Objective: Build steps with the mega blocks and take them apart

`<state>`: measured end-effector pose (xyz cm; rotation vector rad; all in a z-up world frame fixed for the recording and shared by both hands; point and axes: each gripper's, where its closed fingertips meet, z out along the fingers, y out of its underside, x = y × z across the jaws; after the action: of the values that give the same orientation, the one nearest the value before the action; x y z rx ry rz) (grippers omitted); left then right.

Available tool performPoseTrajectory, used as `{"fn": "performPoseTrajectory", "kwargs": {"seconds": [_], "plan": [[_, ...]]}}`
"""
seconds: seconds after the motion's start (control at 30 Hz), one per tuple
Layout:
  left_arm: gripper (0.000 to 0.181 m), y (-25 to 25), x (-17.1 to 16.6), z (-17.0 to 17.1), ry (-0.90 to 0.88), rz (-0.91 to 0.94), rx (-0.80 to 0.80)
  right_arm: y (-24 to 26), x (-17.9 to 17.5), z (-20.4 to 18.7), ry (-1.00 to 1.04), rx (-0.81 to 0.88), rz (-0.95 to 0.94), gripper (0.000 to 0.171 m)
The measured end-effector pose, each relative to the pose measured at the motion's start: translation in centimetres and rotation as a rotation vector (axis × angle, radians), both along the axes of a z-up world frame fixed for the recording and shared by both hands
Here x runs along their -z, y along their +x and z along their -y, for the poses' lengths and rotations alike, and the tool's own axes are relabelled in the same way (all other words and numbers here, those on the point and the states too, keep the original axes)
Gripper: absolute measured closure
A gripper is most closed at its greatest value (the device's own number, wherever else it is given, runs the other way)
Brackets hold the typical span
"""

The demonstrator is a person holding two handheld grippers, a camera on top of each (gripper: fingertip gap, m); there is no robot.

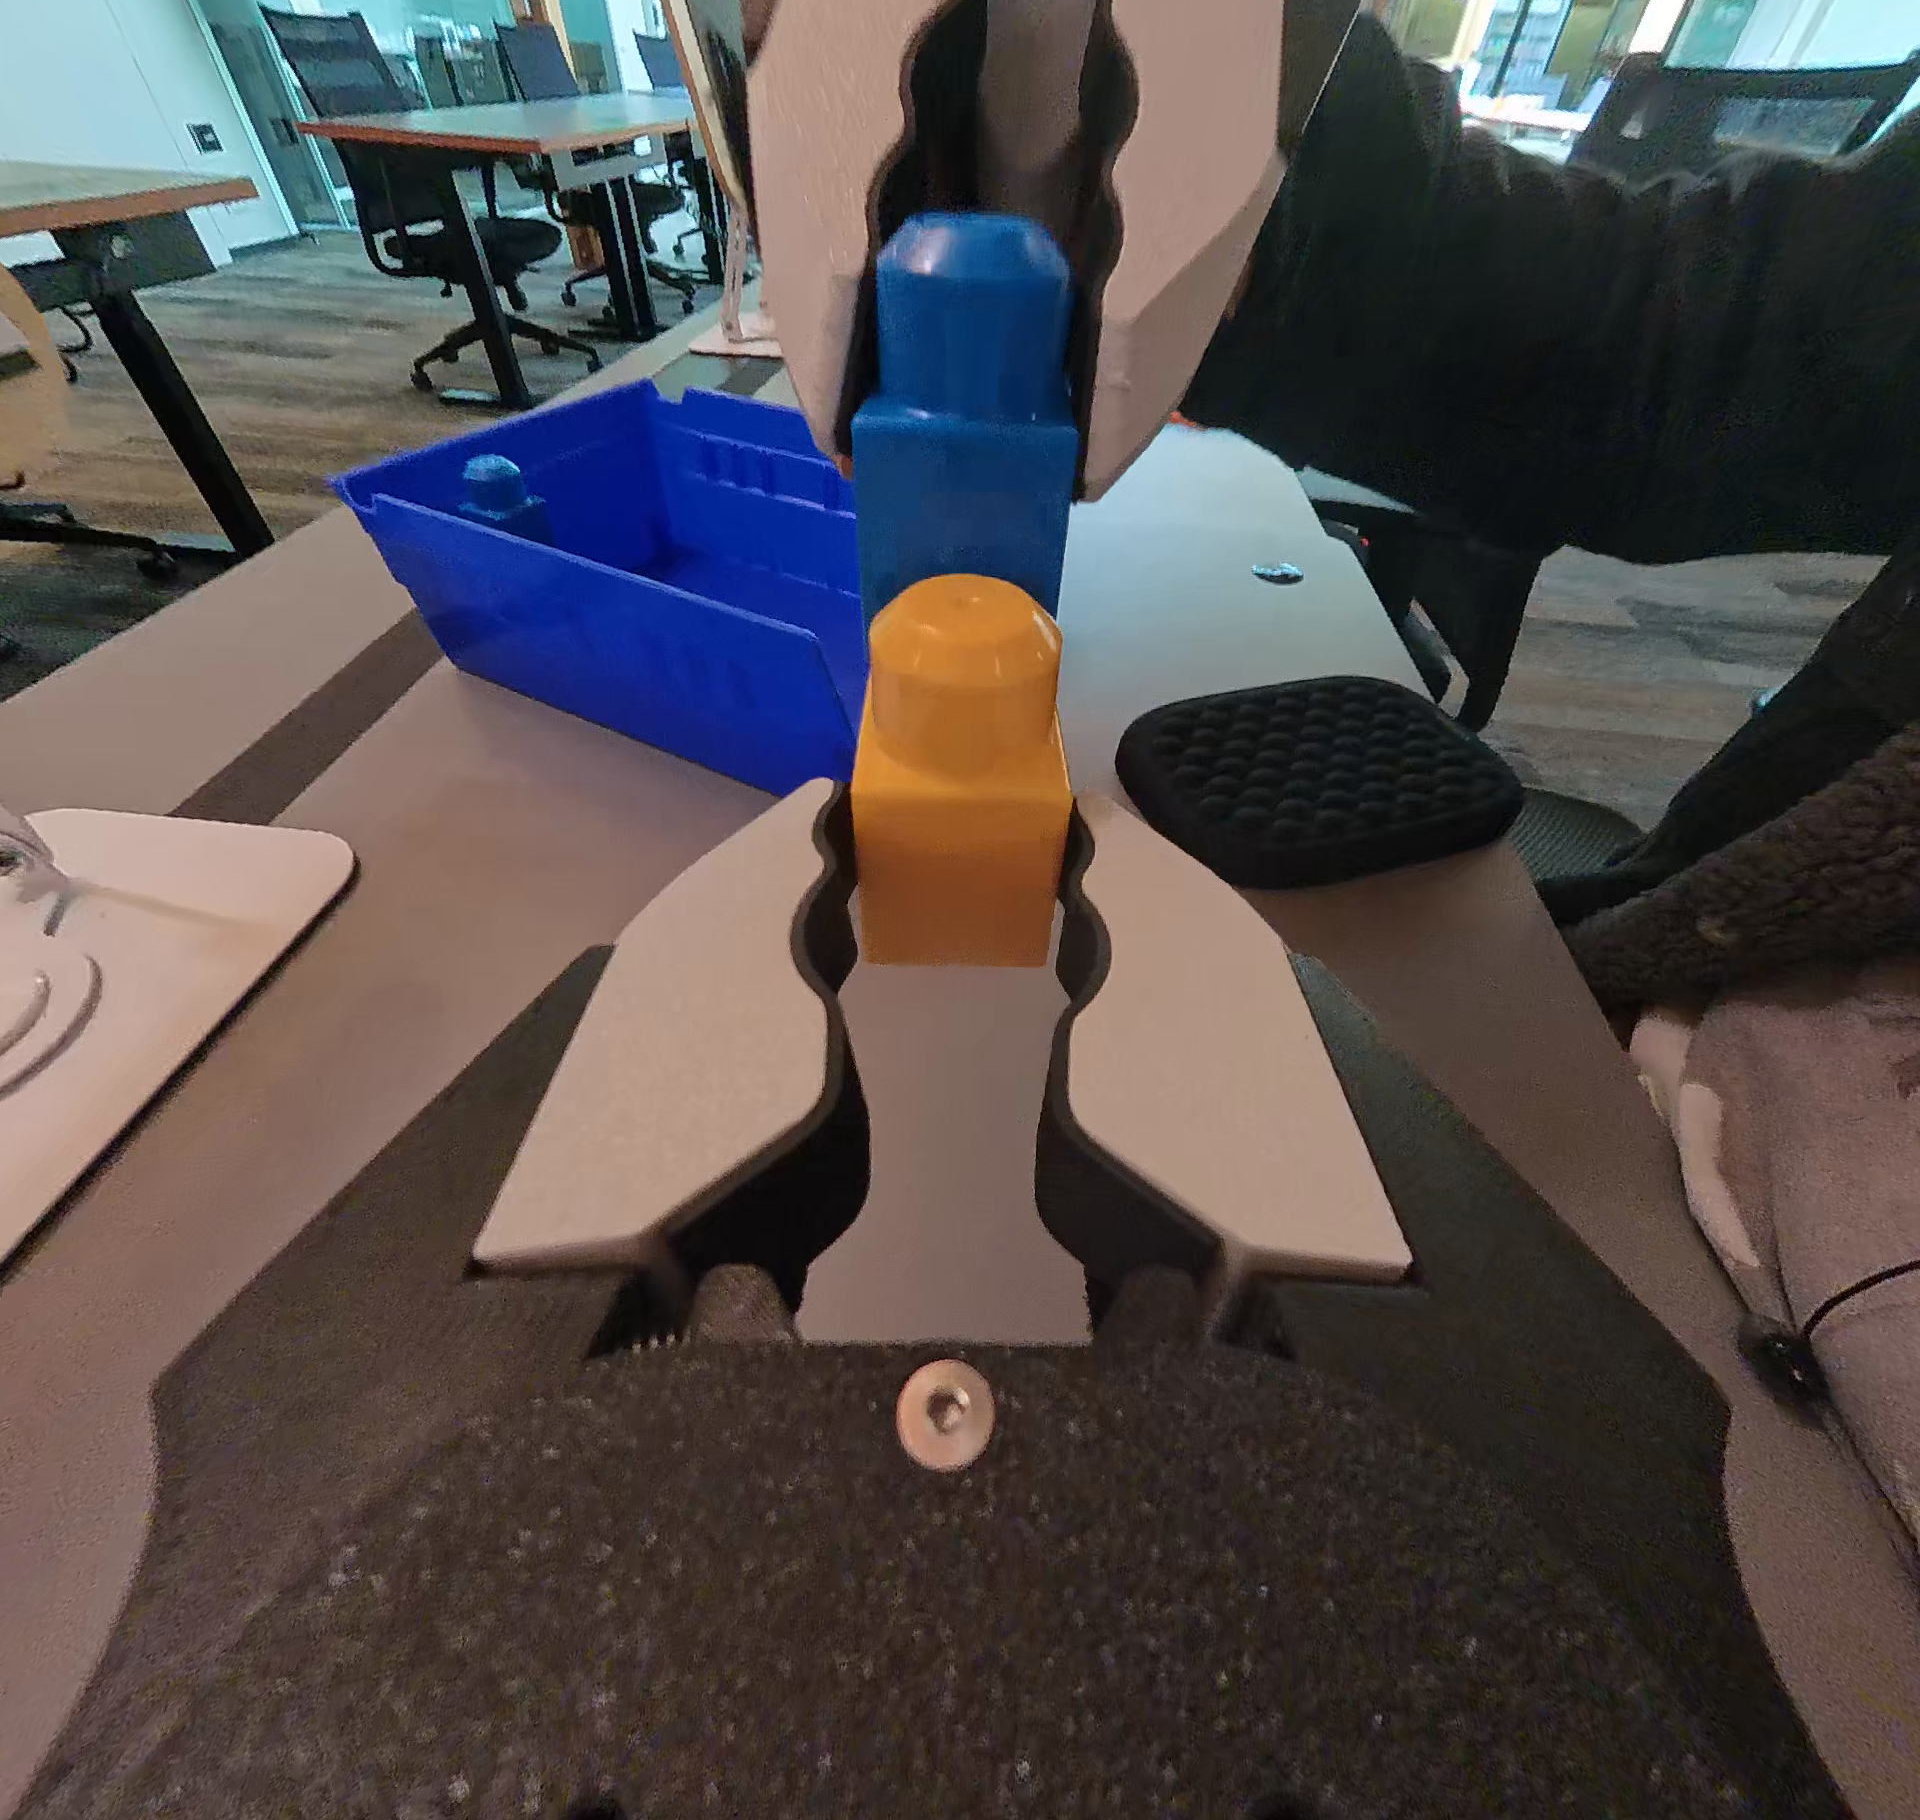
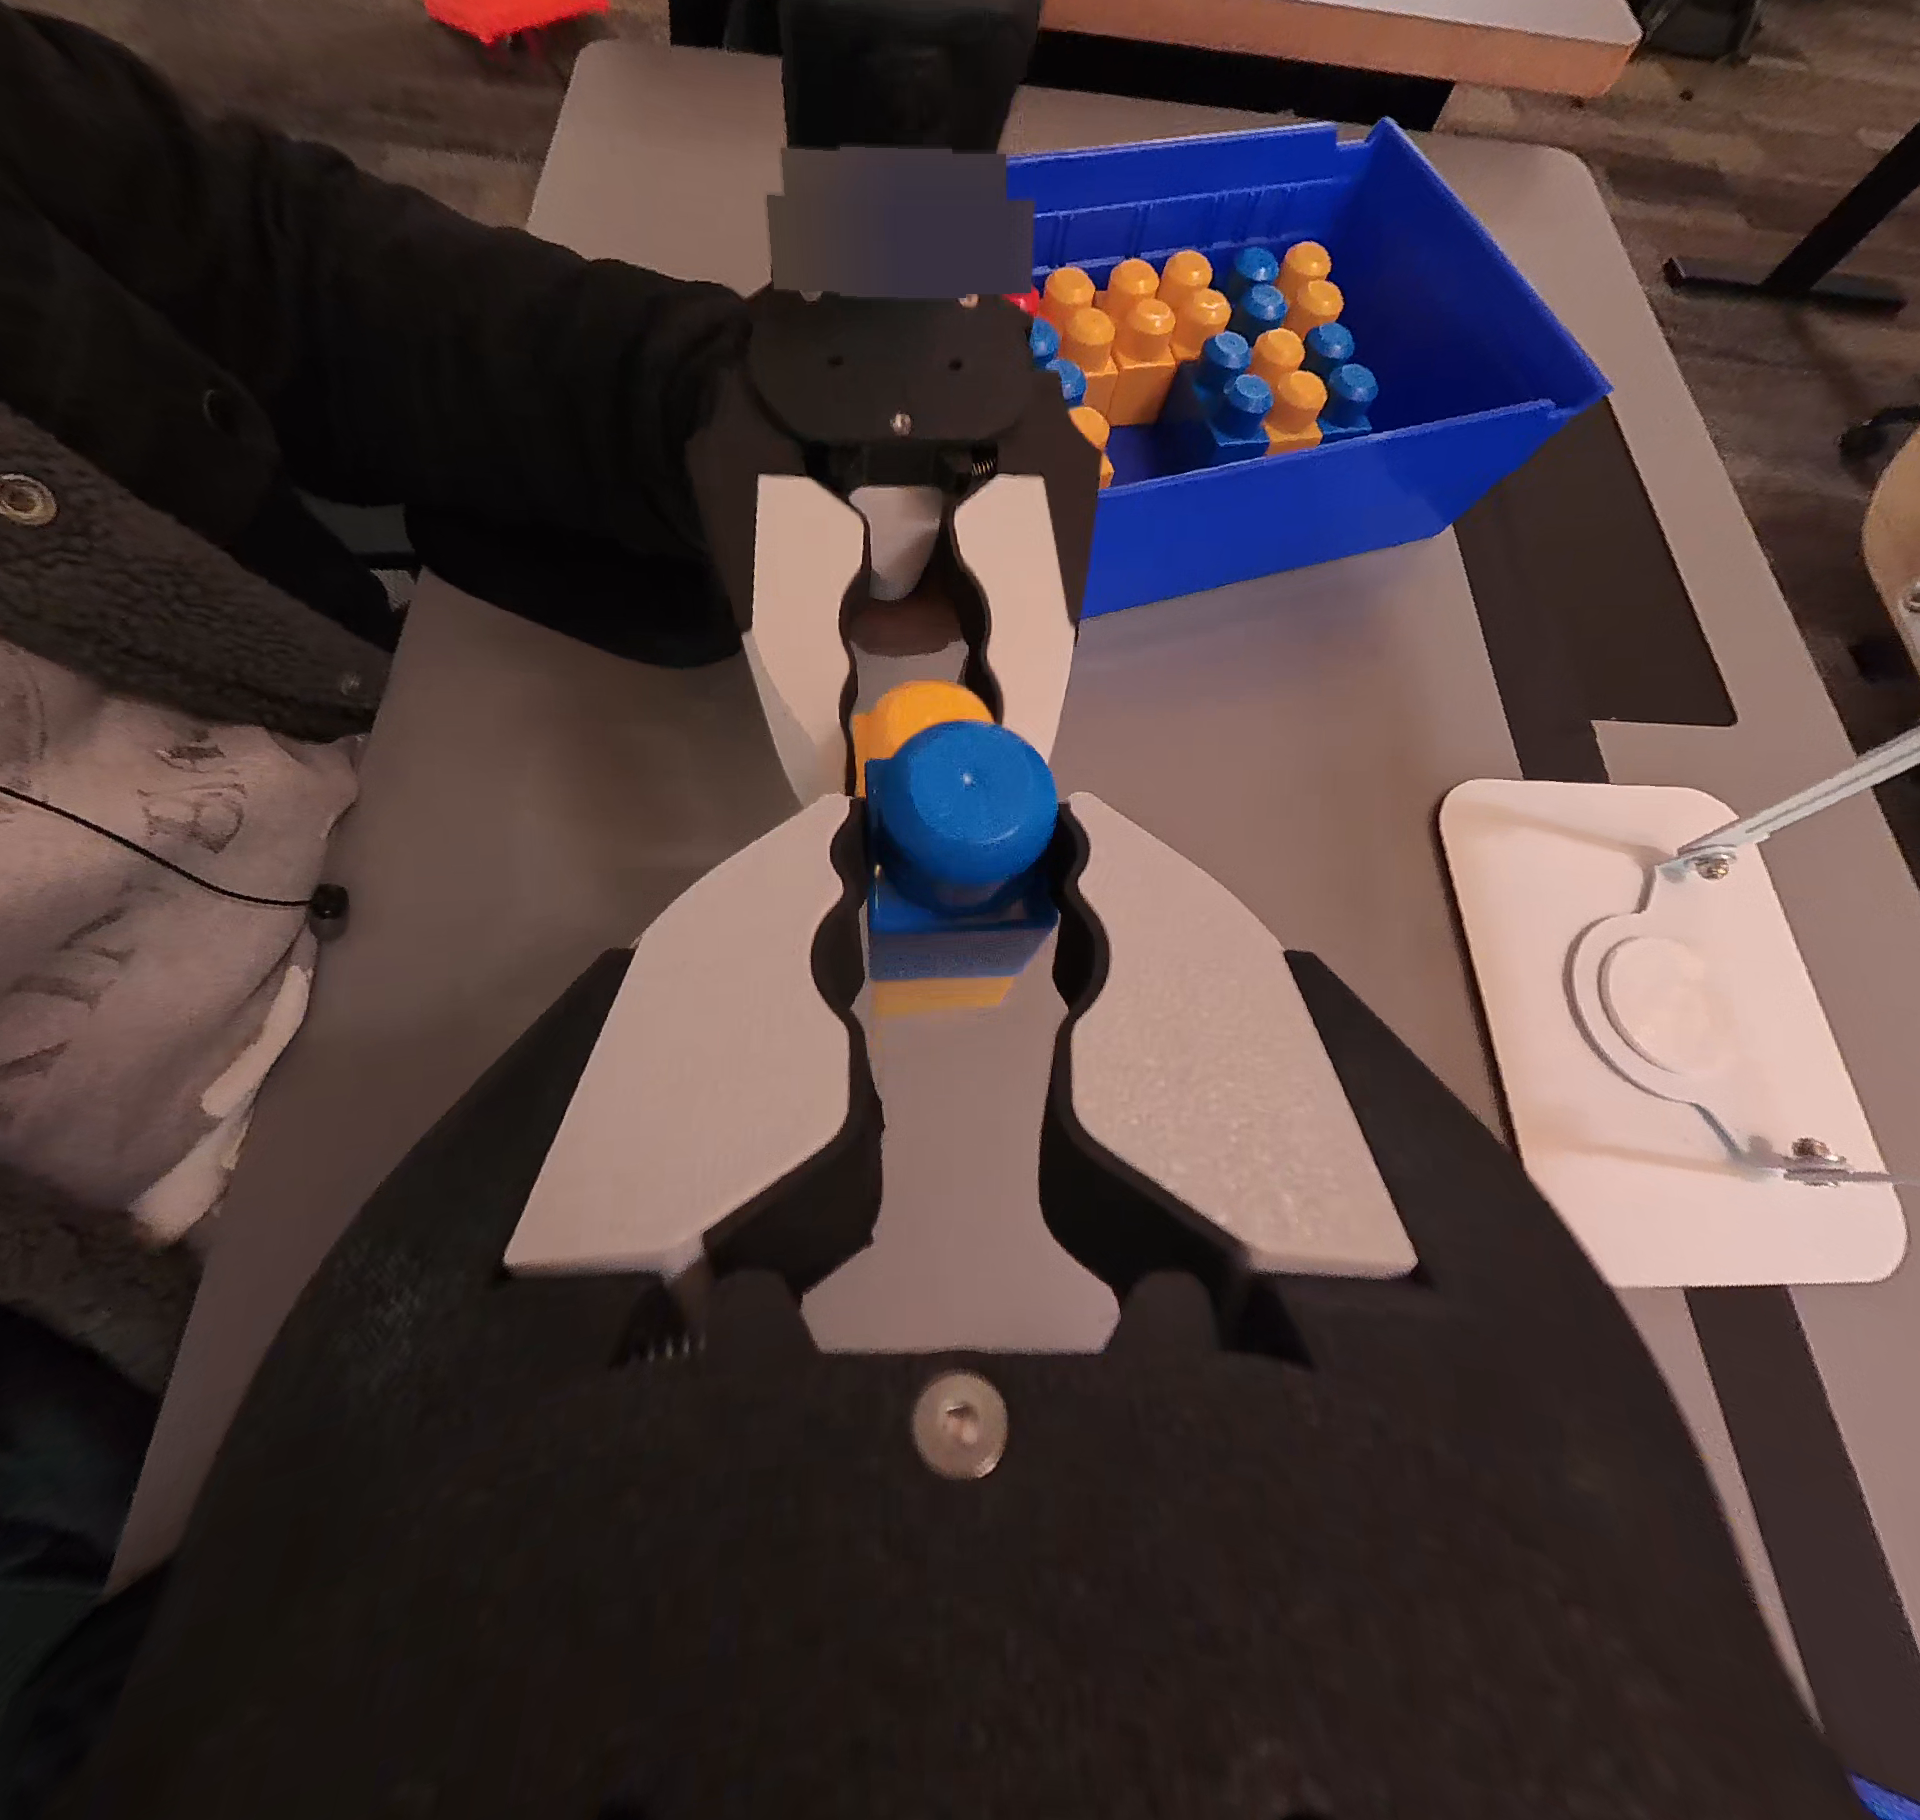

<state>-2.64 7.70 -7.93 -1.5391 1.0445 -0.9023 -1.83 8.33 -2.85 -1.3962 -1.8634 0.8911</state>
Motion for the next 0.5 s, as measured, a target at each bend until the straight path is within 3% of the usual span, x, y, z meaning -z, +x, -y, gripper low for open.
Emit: {"fn": "performPoseTrajectory", "kwargs": {"seconds": [0.5], "plan": [[0.144, -0.9, -2.4, 0.5, 0.022, 0.093, 0.012, 0.7, 6.0, 0.3, -0.152, 0.020, -0.021, 0.138]]}}
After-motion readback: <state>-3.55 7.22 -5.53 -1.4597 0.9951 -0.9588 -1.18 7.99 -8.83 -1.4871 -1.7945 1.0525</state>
